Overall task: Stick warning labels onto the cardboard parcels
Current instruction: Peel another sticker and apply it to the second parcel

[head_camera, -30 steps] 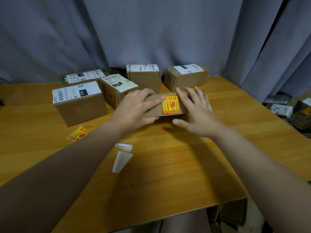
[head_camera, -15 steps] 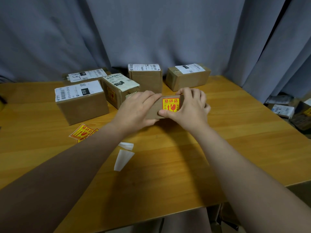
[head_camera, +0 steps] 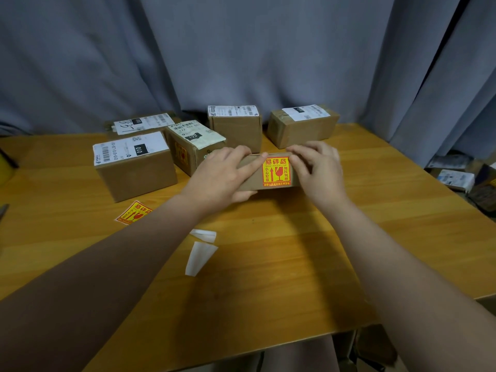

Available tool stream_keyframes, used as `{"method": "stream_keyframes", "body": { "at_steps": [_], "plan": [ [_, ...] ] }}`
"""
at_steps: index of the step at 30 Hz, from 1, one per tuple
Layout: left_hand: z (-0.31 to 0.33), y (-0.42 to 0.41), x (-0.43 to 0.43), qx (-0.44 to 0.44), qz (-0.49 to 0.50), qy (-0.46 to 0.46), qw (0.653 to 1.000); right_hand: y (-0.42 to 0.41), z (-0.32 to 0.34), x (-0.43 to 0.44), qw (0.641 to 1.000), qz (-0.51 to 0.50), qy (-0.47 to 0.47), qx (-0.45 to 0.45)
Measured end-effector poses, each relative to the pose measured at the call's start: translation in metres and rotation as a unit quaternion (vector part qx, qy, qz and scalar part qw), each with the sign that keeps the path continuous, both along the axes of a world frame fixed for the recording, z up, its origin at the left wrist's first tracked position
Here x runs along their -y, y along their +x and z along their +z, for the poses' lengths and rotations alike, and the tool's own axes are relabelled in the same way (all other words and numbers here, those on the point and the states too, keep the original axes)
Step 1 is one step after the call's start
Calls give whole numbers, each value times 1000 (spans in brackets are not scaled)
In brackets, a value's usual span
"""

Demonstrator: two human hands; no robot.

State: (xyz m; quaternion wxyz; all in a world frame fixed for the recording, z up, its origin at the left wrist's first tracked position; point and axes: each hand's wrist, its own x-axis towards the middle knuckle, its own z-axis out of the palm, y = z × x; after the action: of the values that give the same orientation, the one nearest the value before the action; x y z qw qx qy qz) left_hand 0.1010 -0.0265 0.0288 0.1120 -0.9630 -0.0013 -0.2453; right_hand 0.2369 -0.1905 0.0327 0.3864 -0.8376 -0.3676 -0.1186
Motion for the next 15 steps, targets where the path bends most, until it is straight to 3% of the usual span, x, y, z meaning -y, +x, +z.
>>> {"method": "stream_keyframes", "body": {
  "at_steps": [4, 10, 12, 15],
  "plan": [
    [-1, -2, 2, 3, 0, 9, 1000, -12, -5, -1, 994, -10, -103, 47],
    [-7, -6, 4, 10, -1, -10, 1000, -2, 3, 19, 989, 65, -130, 6],
    [-8, -6, 8, 14, 12, -24, 1000, -4, 9, 14, 991, 51, -119, -20],
    [-7, -6, 12, 17, 14, -33, 999, -12, 12, 1, 983, -15, -184, 10]
  ]
}}
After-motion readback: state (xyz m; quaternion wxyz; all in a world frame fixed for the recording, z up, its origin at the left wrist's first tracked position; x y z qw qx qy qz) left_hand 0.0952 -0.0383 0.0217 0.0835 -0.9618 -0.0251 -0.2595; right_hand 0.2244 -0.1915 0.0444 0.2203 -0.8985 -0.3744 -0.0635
